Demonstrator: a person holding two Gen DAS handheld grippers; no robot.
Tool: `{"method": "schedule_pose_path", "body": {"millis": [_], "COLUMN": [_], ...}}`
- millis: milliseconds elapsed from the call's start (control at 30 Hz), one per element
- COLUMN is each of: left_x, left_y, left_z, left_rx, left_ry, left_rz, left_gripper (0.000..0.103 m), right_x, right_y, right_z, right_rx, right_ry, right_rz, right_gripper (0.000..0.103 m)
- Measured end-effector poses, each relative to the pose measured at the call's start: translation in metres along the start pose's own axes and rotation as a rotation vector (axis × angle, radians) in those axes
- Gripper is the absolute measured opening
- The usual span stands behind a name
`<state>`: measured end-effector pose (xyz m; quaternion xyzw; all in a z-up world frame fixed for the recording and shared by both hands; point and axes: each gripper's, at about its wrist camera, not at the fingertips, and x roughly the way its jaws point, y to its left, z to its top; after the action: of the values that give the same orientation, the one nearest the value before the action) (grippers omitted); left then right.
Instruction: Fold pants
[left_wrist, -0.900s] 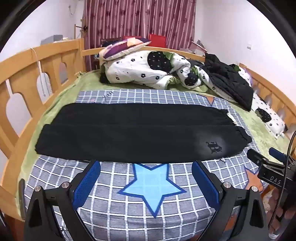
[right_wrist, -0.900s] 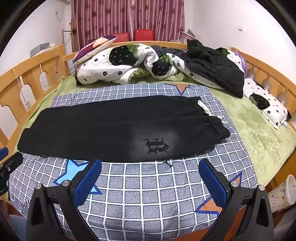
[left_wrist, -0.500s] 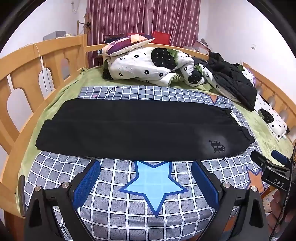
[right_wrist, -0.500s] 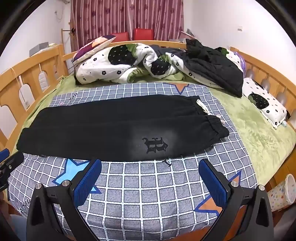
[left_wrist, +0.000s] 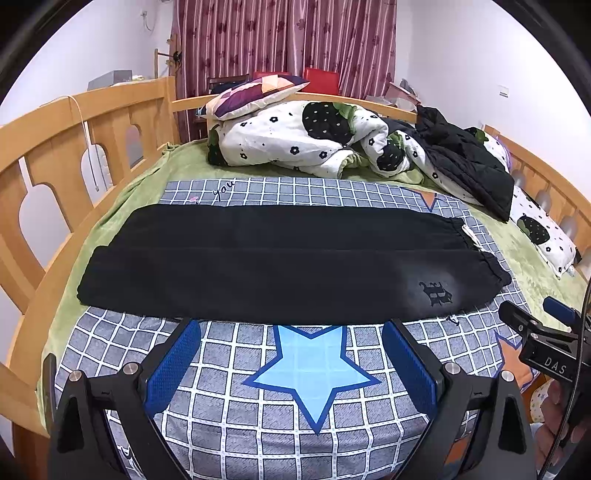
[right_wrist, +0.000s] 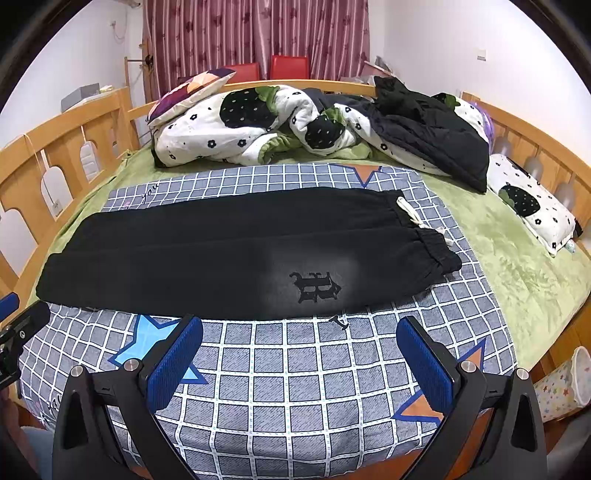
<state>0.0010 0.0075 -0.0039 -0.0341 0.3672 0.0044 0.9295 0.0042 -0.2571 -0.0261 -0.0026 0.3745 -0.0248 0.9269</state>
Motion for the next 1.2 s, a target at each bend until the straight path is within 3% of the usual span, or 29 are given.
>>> {"method": "schedule_pose_path", "body": {"millis": [1200], "left_x": [0.0011], "left_y": [0.0025], "left_z": [-0.0016], "left_rx": [-0.02], "left_ry": [0.009], "left_rz": [-0.003], "left_gripper": [0.099], "right_x": [-0.0016], "right_y": [0.0008], "right_z": [-0.0011], "right_rx": [-0.009], "right_ry": [-0.001], "right_rz": [0.001], "right_gripper": [0.103]}}
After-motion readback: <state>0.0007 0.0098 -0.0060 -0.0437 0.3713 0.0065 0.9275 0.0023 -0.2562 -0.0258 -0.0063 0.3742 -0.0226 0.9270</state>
